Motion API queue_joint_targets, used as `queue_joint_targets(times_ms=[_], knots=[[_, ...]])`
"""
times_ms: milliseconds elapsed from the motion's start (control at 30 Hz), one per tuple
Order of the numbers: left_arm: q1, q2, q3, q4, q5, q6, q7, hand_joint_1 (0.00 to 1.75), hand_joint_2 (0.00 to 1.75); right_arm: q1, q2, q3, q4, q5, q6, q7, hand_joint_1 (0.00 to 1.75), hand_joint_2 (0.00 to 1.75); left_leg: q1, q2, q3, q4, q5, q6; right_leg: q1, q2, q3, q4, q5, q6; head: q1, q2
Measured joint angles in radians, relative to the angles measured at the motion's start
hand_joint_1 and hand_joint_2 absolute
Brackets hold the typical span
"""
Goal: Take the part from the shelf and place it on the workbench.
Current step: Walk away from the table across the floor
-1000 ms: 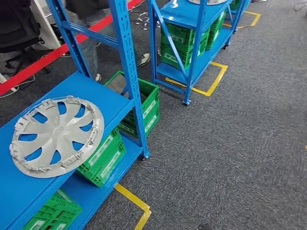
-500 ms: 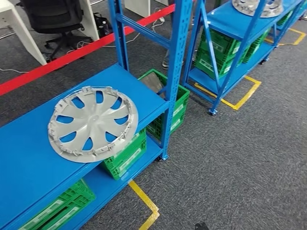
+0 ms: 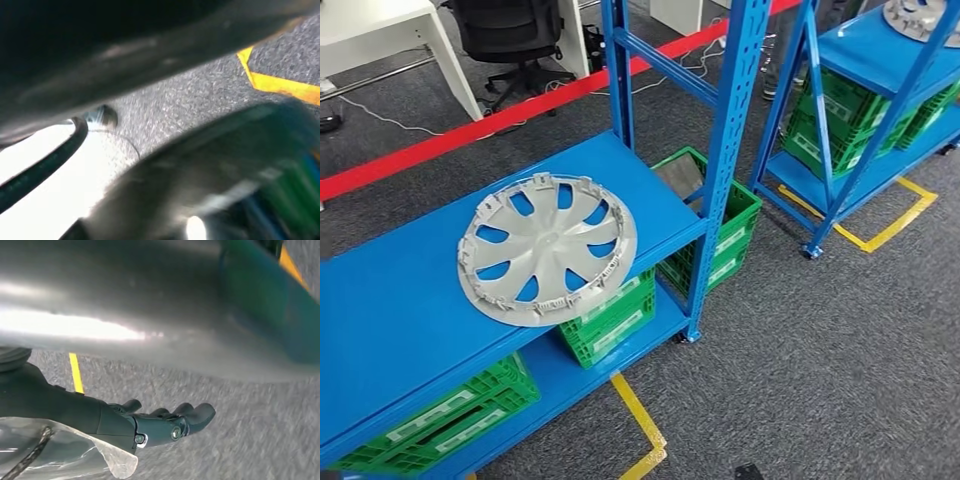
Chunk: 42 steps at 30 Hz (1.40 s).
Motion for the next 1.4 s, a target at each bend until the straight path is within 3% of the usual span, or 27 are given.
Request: queue_joint_targets(times_ms=[67, 100, 167, 233, 300, 367, 433, 500, 533, 567, 600, 633, 667, 733, 800, 833, 867, 933, 967, 1033, 1100, 1133, 1167, 1233, 1300, 1333, 1400], knots=[[0.0, -0.001, 0.002, -0.001, -0.003, -0.001, 0.0, 0.0, 0.0, 0.004, 0.0, -0.002, 0.0, 0.0, -0.001, 0.001, 0.0, 0.0, 0.002, 0.02, -0.053, 0.117, -0.044, -0.004, 0.004, -0.034, 0.001, 0.0, -0.003, -0.005, -0.001, 0.0], [0.002, -0.001, 0.002, -0.001, -0.004, -0.002, 0.0, 0.0, 0.0, 0.004, 0.0, -0.003, 0.0, 0.0, -0.002, 0.001, 0.0, 0.0, 0.002, 0.023, -0.058, 0.13, -0.04, -0.004, 0.005, -0.048, 0.002, 0.0, -0.005, -0.005, -0.001, 0.0], [0.006, -0.001, 0.004, -0.004, -0.007, -0.004, 0.0, 0.0, 0.0, 0.001, 0.0, -0.004, 0.0, 0.0, -0.002, 0.001, 0.0, 0.0, 0.002, 0.036, -0.009, 0.04, 0.02, 0.001, 0.007, -0.073, 0.008, 0.0, -0.008, -0.005, -0.001, 0.0], [0.006, -0.002, 0.006, -0.007, -0.011, -0.004, 0.0, 0.0, 0.0, -0.002, 0.0, -0.005, 0.0, 0.0, -0.003, 0.001, 0.0, 0.0, -0.006, 0.081, 0.061, -0.097, 0.07, 0.014, 0.011, -0.095, 0.015, 0.0, -0.013, -0.001, 0.0, 0.0], [0.005, -0.003, 0.009, -0.01, -0.014, -0.006, 0.0, 0.0, 0.0, -0.004, 0.0, -0.006, 0.0, 0.0, -0.003, 0.001, 0.0, 0.0, -0.015, 0.106, 0.085, -0.152, 0.077, 0.027, 0.015, -0.114, 0.019, -0.001, -0.017, 0.007, 0.0, 0.0], [0.007, -0.005, 0.016, -0.014, -0.018, -0.01, 0.0, 0.0, 0.0, -0.007, 0.0, -0.007, 0.0, 0.0, -0.003, 0.0, 0.0, 0.0, -0.015, 0.085, 0.083, -0.159, 0.082, 0.038, 0.017, -0.132, 0.024, -0.006, -0.018, 0.017, 0.0, 0.0], [0.01, -0.008, 0.024, -0.018, -0.023, -0.014, 0.0, 0.0, 0.0, -0.01, 0.0, -0.008, 0.0, 0.0, -0.004, -0.001, 0.0, 0.0, -0.008, 0.063, 0.087, -0.171, 0.091, 0.05, 0.015, -0.102, 0.016, 0.017, -0.041, 0.028, 0.004, 0.0], [0.01, -0.011, 0.029, -0.023, -0.027, -0.017, 0.0, 0.0, 0.0, -0.01, 0.0, -0.01, 0.0, 0.0, -0.004, -0.002, 0.0, 0.0, -0.003, 0.04, 0.087, -0.177, 0.097, 0.057, 0.011, -0.04, -0.032, 0.122, -0.098, 0.036, 0.01, 0.0], [0.009, -0.013, 0.03, -0.024, -0.028, -0.018, 0.0, 0.0, 0.0, -0.008, 0.0, -0.01, 0.0, 0.0, -0.004, -0.001, 0.0, 0.0, -0.003, 0.028, 0.085, -0.177, 0.098, 0.059, 0.01, -0.021, -0.067, 0.193, -0.127, 0.038, 0.012, 0.0], [0.009, -0.014, 0.031, -0.025, -0.029, -0.019, 0.0, 0.0, 0.0, -0.006, 0.0, -0.011, 0.0, 0.0, -0.004, -0.001, 0.0, 0.0, -0.003, 0.015, 0.084, -0.177, 0.098, 0.059, 0.01, -0.013, -0.098, 0.251, -0.145, 0.04, 0.013, 0.0], [0.01, -0.014, 0.033, -0.025, -0.029, -0.019, 0.0, 0.0, 0.0, -0.004, 0.0, -0.011, 0.0, 0.0, -0.004, -0.001, 0.0, 0.0, -0.003, 0.001, 0.084, -0.177, 0.099, 0.059, 0.01, -0.01, -0.116, 0.277, -0.142, 0.04, 0.013, 0.0], [0.011, -0.014, 0.035, -0.026, -0.029, -0.019, 0.0, 0.0, 0.0, -0.003, 0.0, -0.012, 0.0, 0.0, -0.004, -0.001, 0.0, 0.0, -0.003, -0.013, 0.085, -0.176, 0.099, 0.059, 0.01, -0.007, -0.115, 0.264, -0.12, 0.04, 0.013, 0.0], [0.012, -0.015, 0.036, -0.026, -0.03, -0.02, 0.0, 0.0, 0.0, -0.003, 0.0, -0.012, 0.0, 0.0, -0.004, -0.001, 0.0, 0.0, -0.002, -0.026, 0.087, -0.175, 0.099, 0.057, 0.009, -0.002, -0.096, 0.212, -0.081, 0.039, 0.012, 0.0], [0.01, -0.016, 0.038, -0.028, -0.034, -0.02, -0.001, 0.0, 0.0, -0.004, 0.0, -0.012, 0.0, 0.0, -0.004, -0.003, 0.0, 0.0, -0.003, -0.052, 0.086, -0.17, 0.098, 0.05, 0.004, 0.04, -0.037, 0.071, -0.013, 0.036, 0.013, 0.0], [0.008, -0.017, 0.042, -0.031, -0.041, -0.02, -0.002, 0.0, 0.0, -0.004, 0.0, -0.012, 0.0, 0.001, -0.004, -0.003, 0.0, 0.0, -0.003, -0.074, 0.079, -0.165, 0.099, 0.038, 0.001, 0.074, -0.004, 0.002, 0.004, 0.03, 0.013, 0.0], [0.009, -0.017, 0.045, -0.032, -0.046, -0.02, -0.003, 0.0, 0.0, -0.005, 0.0, -0.012, 0.0, 0.001, -0.004, -0.004, 0.0, 0.0, -0.002, -0.084, 0.074, -0.164, 0.101, 0.032, 0.003, 0.074, 0.0, -0.002, 0.002, 0.025, 0.012, 0.0], [0.01, -0.017, 0.048, -0.032, -0.051, -0.02, -0.003, 0.0, 0.0, -0.005, 0.0, -0.012, 0.0, 0.002, -0.004, -0.004, 0.0, 0.0, 0.0, -0.095, 0.071, -0.164, 0.103, 0.026, 0.003, 0.062, 0.002, -0.002, 0.005, 0.019, 0.012, 0.0], [0.012, -0.018, 0.052, -0.033, -0.059, -0.019, -0.003, 0.0, 0.0, -0.006, -0.001, -0.012, 0.0, 0.002, -0.004, -0.004, 0.0, 0.0, 0.0, -0.07, 0.059, -0.144, 0.09, 0.015, 0.003, 0.038, 0.004, -0.007, 0.009, 0.006, 0.009, 0.0], [0.011, -0.018, 0.053, -0.033, -0.062, -0.018, -0.003, 0.0, 0.0, -0.007, -0.001, -0.012, 0.0, 0.002, -0.004, -0.004, 0.0, 0.0, -0.001, -0.043, 0.043, -0.109, 0.068, 0.01, 0.002, 0.024, 0.006, -0.009, 0.01, 0.0, 0.006, 0.0], [0.009, -0.018, 0.053, -0.034, -0.066, -0.017, -0.003, 0.0, 0.0, -0.004, -0.001, -0.012, 0.0, 0.003, -0.004, -0.004, 0.0, 0.0, 0.0, 0.008, -0.014, 0.017, 0.002, 0.001, 0.005, -0.008, 0.007, -0.01, 0.008, -0.007, 0.001, 0.0], [0.009, -0.018, 0.054, -0.034, -0.067, -0.017, -0.003, 0.0, 0.0, -0.001, -0.002, -0.012, 0.0, 0.003, -0.003, -0.004, 0.0, 0.0, 0.003, 0.022, -0.06, 0.118, -0.033, -0.003, 0.008, -0.041, 0.007, -0.009, 0.004, -0.01, 0.001, 0.0], [0.01, -0.018, 0.054, -0.034, -0.067, -0.017, -0.003, 0.0, 0.0, -0.001, -0.002, -0.012, 0.0, 0.003, -0.003, -0.004, 0.0, 0.0, 0.004, 0.024, -0.058, 0.118, -0.022, -0.002, 0.009, -0.055, 0.008, -0.009, 0.003, -0.01, 0.001, 0.0], [0.011, -0.018, 0.054, -0.034, -0.068, -0.017, -0.003, 0.0, 0.0, -0.003, -0.002, -0.012, 0.0, 0.003, -0.003, -0.004, 0.0, 0.0, 0.004, 0.028, -0.037, 0.078, 0.006, 0.001, 0.011, -0.068, 0.011, -0.009, 0.001, -0.009, 0.0, 0.0], [0.012, -0.018, 0.055, -0.034, -0.068, -0.017, -0.003, 0.0, 0.0, -0.005, -0.002, -0.012, 0.001, 0.003, -0.003, -0.004, 0.0, 0.0, -0.004, 0.066, 0.037, -0.06, 0.068, 0.016, 0.014, -0.091, 0.018, -0.009, -0.004, -0.006, 0.001, 0.0], [0.009, -0.018, 0.057, -0.036, -0.068, -0.016, -0.003, 0.0, 0.0, -0.006, -0.002, -0.012, 0.001, 0.003, -0.003, -0.005, 0.0, 0.0, -0.015, 0.103, 0.08, -0.149, 0.089, 0.032, 0.02, -0.113, 0.023, -0.009, -0.011, 0.001, 0.002, 0.0], [0.009, -0.018, 0.058, -0.036, -0.068, -0.016, -0.003, 0.0, 0.0, -0.007, -0.002, -0.012, 0.001, 0.003, -0.003, -0.005, 0.0, 0.0, -0.018, 0.105, 0.081, -0.157, 0.084, 0.036, 0.021, -0.124, 0.025, -0.01, -0.013, 0.005, 0.002, 0.0], [0.013, -0.018, 0.059, -0.038, -0.068, -0.016, -0.003, 0.0, 0.0, -0.013, -0.002, -0.012, 0.001, 0.003, -0.003, -0.005, 0.0, 0.0, -0.016, 0.084, 0.081, -0.167, 0.089, 0.044, 0.022, -0.136, 0.03, -0.01, -0.018, 0.015, 0.002, 0.0]])
